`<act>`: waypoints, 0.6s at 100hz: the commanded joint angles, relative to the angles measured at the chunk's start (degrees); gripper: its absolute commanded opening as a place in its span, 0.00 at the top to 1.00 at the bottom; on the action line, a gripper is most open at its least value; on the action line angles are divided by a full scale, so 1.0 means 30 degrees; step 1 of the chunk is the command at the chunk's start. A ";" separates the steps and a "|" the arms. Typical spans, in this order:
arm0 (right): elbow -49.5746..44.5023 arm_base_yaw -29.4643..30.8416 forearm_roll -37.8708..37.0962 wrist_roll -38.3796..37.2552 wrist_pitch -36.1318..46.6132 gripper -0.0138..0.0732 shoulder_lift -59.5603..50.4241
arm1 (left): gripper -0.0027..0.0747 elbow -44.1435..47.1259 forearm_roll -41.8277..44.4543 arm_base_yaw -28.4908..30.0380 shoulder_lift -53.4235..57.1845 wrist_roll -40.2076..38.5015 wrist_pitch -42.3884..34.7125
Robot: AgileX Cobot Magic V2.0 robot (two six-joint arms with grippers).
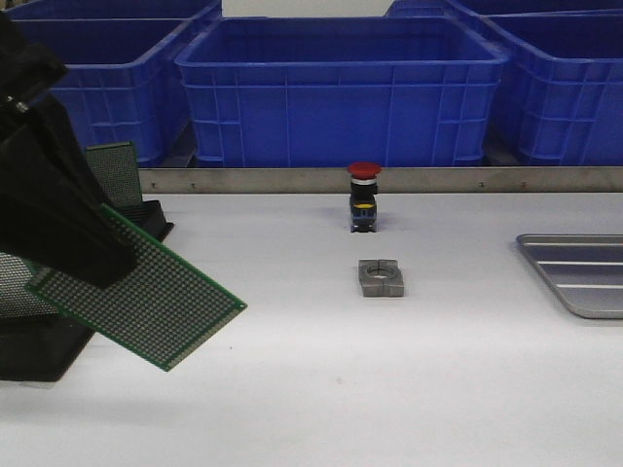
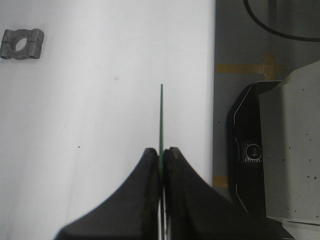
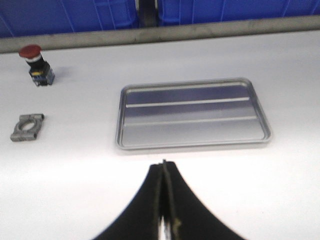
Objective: Place circuit board on tray
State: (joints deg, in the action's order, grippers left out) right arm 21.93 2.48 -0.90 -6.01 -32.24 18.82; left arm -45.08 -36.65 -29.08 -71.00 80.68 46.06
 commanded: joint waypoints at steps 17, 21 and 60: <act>0.2314 0.0115 0.0409 0.1332 0.0773 0.85 0.4664 | 0.99 -0.0493 -0.0943 -0.0164 0.0312 -0.0184 -0.0350; 0.2563 0.0115 0.0945 0.2182 0.0726 0.77 0.5276 | 0.99 -0.0493 -0.1036 -0.0164 0.0312 -0.0184 -0.0350; 0.4075 -0.5287 0.9780 1.4281 0.0719 0.29 1.0264 | 0.99 -0.0493 -0.1213 -0.0164 0.0312 -0.0184 -0.0495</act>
State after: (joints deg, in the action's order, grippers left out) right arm 31.55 -9.36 21.34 26.77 -33.42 46.67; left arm -45.08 -37.56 -29.15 -71.00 80.57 45.82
